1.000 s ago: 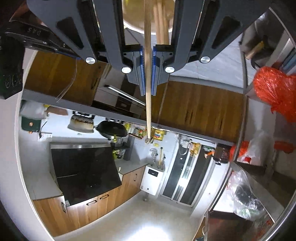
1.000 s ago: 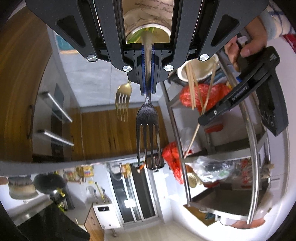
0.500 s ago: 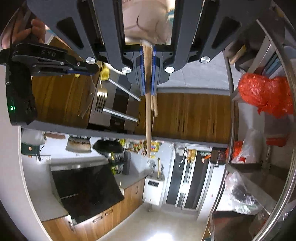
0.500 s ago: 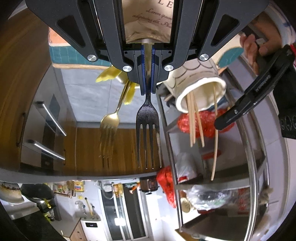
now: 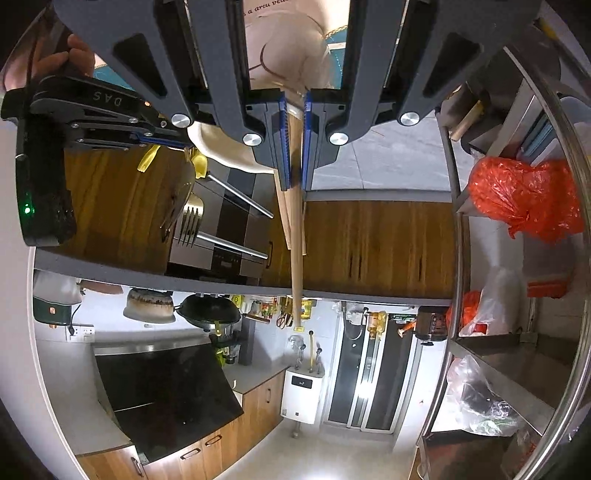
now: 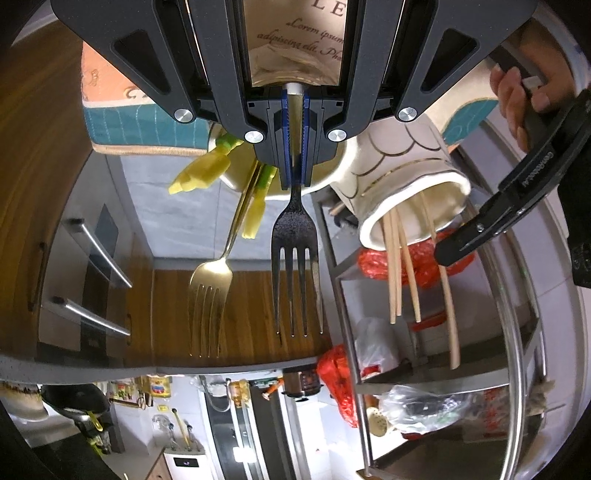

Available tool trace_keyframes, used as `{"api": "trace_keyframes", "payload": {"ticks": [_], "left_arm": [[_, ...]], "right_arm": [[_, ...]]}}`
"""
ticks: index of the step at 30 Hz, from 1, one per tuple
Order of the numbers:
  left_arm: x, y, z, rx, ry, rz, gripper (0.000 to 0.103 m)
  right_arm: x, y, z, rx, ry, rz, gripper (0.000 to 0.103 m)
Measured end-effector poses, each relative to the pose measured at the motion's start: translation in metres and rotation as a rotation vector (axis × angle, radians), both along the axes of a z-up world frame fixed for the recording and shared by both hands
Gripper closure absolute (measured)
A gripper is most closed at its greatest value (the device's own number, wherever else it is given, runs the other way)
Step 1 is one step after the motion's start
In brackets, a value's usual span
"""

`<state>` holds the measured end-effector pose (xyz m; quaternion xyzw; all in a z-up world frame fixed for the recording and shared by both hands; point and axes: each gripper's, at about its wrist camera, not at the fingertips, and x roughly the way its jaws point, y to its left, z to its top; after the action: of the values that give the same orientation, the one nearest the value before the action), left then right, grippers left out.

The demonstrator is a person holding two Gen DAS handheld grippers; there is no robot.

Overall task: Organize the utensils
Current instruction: 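Lower chopstick into large holder with left while right lowers steel fork into small holder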

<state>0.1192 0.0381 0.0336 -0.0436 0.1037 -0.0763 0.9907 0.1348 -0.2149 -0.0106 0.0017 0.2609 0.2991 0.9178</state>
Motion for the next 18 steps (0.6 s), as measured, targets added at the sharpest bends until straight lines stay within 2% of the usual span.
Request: {"api": "trace_keyframes", "payload": {"ticks": [6,7,9,12,15,18], "left_arm": [[0.0027,0.0006,-0.0004,0.007,0.008,0.004,0.093],[0.0028,0.0008,0.0,0.007,0.006,0.006,0.091],[0.0025,0.0021,0.0006,0.004,0.001,0.016,0.079],[0.0036,0.0046,0.0001,-0.004,0.007,0.02,0.071],[0.0045,0.0058,-0.0008,-0.007,0.012,0.028,0.068],[0.0049,0.006,-0.0007,-0.008,0.012,0.028,0.067]], "right_arm": [[0.0011,-0.0011,-0.0006,0.017,0.005,-0.002,0.097],[0.0011,-0.0011,-0.0007,0.021,0.004,-0.001,0.097],[0.0009,-0.0006,-0.0014,0.021,-0.001,-0.001,0.097],[0.0021,0.0015,-0.0018,0.017,-0.012,-0.006,0.097],[0.0033,0.0039,-0.0021,0.008,-0.024,-0.017,0.097],[0.0054,0.0023,-0.0015,0.025,-0.021,-0.016,0.088]]}}
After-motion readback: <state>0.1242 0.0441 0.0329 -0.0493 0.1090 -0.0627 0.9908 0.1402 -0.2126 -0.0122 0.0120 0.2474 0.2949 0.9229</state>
